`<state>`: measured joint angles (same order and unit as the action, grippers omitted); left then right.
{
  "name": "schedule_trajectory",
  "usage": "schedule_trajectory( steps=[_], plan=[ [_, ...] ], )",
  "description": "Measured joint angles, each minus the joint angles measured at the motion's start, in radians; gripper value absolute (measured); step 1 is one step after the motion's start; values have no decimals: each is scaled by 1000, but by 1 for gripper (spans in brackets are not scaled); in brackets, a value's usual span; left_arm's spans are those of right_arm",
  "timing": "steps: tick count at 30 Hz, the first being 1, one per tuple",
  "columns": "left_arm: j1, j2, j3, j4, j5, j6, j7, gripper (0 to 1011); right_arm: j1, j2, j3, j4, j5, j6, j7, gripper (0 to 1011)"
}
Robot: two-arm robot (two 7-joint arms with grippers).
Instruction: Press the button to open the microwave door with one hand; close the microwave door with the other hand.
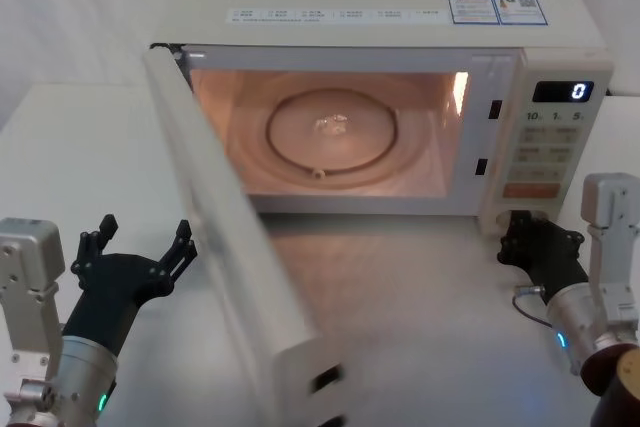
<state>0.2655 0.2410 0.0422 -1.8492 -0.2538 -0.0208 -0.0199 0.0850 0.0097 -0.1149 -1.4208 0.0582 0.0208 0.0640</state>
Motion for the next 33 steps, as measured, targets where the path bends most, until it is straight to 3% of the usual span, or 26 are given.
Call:
schedule_trajectory(
  steps=[24,33],
  plan=[
    [0,0,0,0,0,0,0,1001,-30,2,5,-26,0,10,2,0],
    [0,0,0,0,0,0,0,1001,-67,6,-3,-86,-7,25,3,0]
  ],
)
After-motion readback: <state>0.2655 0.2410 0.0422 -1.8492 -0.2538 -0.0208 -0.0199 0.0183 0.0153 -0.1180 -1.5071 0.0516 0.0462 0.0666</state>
